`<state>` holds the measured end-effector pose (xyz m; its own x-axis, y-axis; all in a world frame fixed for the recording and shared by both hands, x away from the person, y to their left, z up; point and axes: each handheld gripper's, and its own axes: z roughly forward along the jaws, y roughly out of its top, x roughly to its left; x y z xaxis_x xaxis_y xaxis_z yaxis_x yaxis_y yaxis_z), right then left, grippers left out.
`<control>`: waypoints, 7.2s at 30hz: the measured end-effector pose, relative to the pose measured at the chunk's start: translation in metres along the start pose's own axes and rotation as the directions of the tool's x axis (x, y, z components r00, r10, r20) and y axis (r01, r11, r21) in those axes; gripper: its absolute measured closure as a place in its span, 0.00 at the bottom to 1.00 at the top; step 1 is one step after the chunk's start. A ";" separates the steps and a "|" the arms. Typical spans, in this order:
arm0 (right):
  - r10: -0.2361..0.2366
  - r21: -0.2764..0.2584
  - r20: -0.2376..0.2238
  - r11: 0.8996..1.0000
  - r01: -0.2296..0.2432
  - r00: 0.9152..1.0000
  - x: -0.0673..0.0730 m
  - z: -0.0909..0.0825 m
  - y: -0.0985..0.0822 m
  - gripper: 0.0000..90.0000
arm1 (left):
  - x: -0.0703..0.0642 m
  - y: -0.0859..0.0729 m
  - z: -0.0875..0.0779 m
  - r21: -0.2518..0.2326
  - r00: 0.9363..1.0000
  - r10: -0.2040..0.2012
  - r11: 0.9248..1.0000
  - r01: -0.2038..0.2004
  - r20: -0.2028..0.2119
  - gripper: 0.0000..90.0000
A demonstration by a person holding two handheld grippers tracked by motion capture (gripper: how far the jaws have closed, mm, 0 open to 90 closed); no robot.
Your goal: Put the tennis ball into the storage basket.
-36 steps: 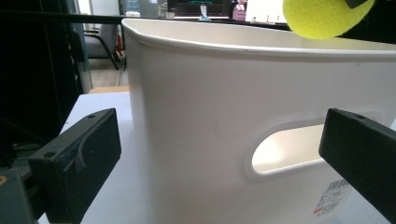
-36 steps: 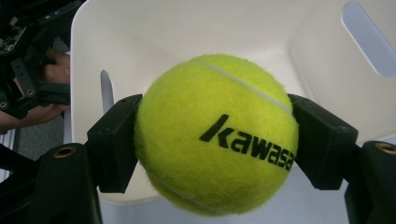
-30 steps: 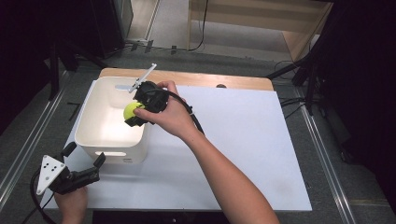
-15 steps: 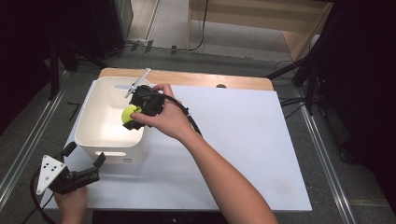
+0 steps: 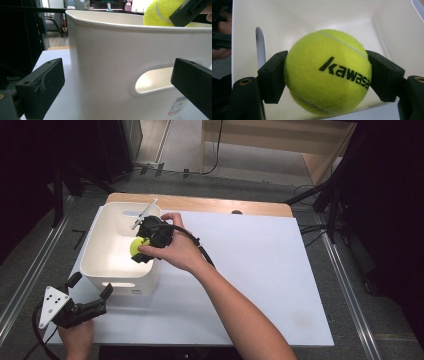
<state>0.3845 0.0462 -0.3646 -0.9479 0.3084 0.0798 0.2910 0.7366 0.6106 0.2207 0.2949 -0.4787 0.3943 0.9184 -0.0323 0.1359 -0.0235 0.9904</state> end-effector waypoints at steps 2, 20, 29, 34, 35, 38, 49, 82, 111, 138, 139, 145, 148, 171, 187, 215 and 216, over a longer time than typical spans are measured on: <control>-0.007 -0.017 0.006 1.000 0.007 1.000 -0.001 -0.001 0.000 0.20 | 0.000 0.000 0.000 -0.002 1.000 -0.002 1.000 0.002 0.000 0.00; 0.009 -0.063 0.052 0.998 -0.006 0.999 -0.003 -0.020 -0.016 0.03 | 0.000 0.000 0.000 -0.001 1.000 0.003 1.000 -0.003 0.001 0.00; 0.022 -0.084 0.070 0.996 -0.016 0.997 -0.007 -0.030 -0.026 0.01 | 0.000 0.000 0.001 -0.002 1.000 0.007 1.000 -0.007 0.002 0.00; 0.034 -0.091 0.075 0.995 -0.027 0.997 -0.009 -0.034 -0.035 0.01 | 0.000 0.000 0.001 0.001 1.000 0.009 1.000 -0.009 0.002 0.00; 0.039 -0.094 0.076 0.995 -0.032 0.996 -0.010 -0.034 -0.036 0.01 | 0.000 0.000 0.001 -0.001 1.000 0.009 1.000 -0.009 0.001 0.00; 0.054 -0.098 0.092 0.994 -0.045 0.994 -0.012 -0.036 -0.042 0.00 | 0.000 0.000 0.001 0.000 1.000 0.009 1.000 -0.009 0.001 0.00; 0.092 -0.116 0.122 0.990 -0.078 0.988 -0.019 -0.046 -0.060 0.00 | -0.001 0.000 0.001 0.001 1.000 0.010 1.000 -0.010 0.000 0.00; 0.165 -0.163 0.200 0.978 -0.133 0.966 -0.027 -0.063 -0.119 0.00 | -0.001 0.000 0.001 0.005 1.000 0.013 1.000 -0.013 -0.002 0.00; 0.237 -0.199 0.233 0.961 -0.192 0.943 -0.031 -0.067 -0.170 0.00 | -0.001 0.000 0.001 0.006 1.000 0.015 1.000 -0.015 -0.003 0.00; 0.306 -0.251 0.232 0.936 -0.247 0.923 -0.031 -0.063 -0.220 0.00 | -0.002 0.000 0.001 0.007 1.000 0.015 1.000 -0.015 -0.004 0.00; 0.309 -0.250 0.231 0.935 -0.251 0.922 -0.031 -0.063 -0.222 0.00 | -0.001 0.000 0.001 0.007 1.000 0.016 1.000 -0.016 -0.004 0.00; 0.327 -0.264 0.237 0.928 -0.263 0.915 -0.030 -0.065 -0.234 0.00 | -0.001 0.000 0.001 0.007 1.000 0.016 1.000 -0.016 -0.005 0.00; 0.334 -0.267 0.238 0.925 -0.269 0.912 -0.029 -0.066 -0.240 0.00 | -0.002 0.000 0.001 0.007 1.000 0.016 1.000 -0.016 -0.005 0.00; 0.374 -0.301 0.255 0.907 -0.294 0.892 -0.026 -0.075 -0.275 0.00 | -0.002 0.000 0.001 0.007 1.000 0.013 1.000 -0.013 -0.005 0.00; 0.413 -0.331 0.262 0.888 -0.321 0.872 -0.024 -0.085 -0.297 0.00 | -0.002 -0.001 0.001 0.008 1.000 0.015 1.000 -0.015 -0.006 0.00; 0.451 -0.361 0.270 0.866 -0.345 0.851 -0.017 -0.090 -0.327 0.00 | -0.002 -0.001 0.001 0.011 1.000 0.018 1.000 -0.018 -0.007 0.00; 0.449 -0.366 0.276 0.867 -0.338 0.850 -0.017 -0.091 -0.329 0.00 | -0.002 -0.001 0.001 0.011 1.000 0.018 1.000 -0.018 -0.007 0.00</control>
<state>0.2934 -0.2557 -0.4950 -0.6394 0.7588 0.1241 0.5256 0.3136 0.7908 0.2209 0.2926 -0.4794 0.3907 0.9204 -0.0136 0.1389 -0.0443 0.9893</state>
